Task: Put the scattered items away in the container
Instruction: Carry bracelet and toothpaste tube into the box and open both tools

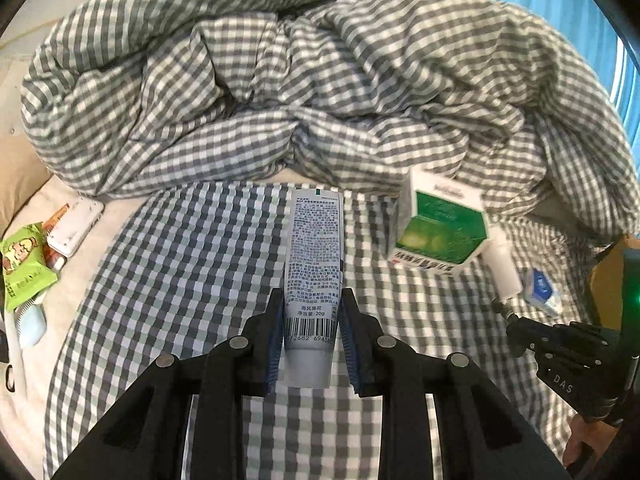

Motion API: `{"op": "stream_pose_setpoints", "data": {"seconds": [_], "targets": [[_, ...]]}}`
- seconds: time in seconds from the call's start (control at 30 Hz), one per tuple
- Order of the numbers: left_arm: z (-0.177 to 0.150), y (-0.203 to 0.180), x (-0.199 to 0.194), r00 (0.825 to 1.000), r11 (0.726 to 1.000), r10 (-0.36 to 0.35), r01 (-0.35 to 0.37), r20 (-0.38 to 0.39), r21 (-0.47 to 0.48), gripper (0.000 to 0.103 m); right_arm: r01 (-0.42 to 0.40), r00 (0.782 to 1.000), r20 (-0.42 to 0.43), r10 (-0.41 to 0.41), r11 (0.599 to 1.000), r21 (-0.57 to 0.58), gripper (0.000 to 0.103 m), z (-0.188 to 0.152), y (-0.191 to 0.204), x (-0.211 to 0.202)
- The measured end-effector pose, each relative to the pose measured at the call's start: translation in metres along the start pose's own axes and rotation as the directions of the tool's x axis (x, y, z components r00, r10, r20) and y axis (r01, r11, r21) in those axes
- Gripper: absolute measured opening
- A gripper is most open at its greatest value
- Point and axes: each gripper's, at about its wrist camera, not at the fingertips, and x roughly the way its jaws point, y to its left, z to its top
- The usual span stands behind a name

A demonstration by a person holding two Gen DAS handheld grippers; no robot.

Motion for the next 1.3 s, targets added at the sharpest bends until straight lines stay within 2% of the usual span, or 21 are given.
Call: {"op": "stream_pose_setpoints", "data": {"seconds": [0.2,0.4,0.73,1.03,1.3], "targets": [[0.009,-0.024,-0.042,0.998,1.000,-0.009,0.008,0.054,0.025,0.026,-0.019,0.997,0.079,0.019,1.000,0.009,0.011,0.002,-0.002,-0.053],[0.015,-0.065,-0.091,0.993,0.998,-0.039,0.033,0.115,0.058,0.026,-0.029,0.987,0.156,0.025,0.999,0.021,0.011,-0.008,-0.018,-0.116],[0.013,-0.137,-0.151,0.976,0.984,-0.145,0.125,0.164,0.128,0.026,0.041,0.958,0.283,-0.052,0.998,0.046,0.011,-0.028,-0.055,-0.218],[0.011,-0.215,-0.182,0.949,0.949,-0.267,0.228,0.170,0.220,0.026,0.117,0.918,0.366,-0.153,0.986,0.118,0.011,-0.045,-0.107,-0.292],[0.005,-0.297,-0.191,0.923,0.901,-0.360,0.305,0.139,0.307,0.026,0.186,0.896,0.365,-0.251,0.961,0.204,0.011,-0.077,-0.172,-0.328]]}}
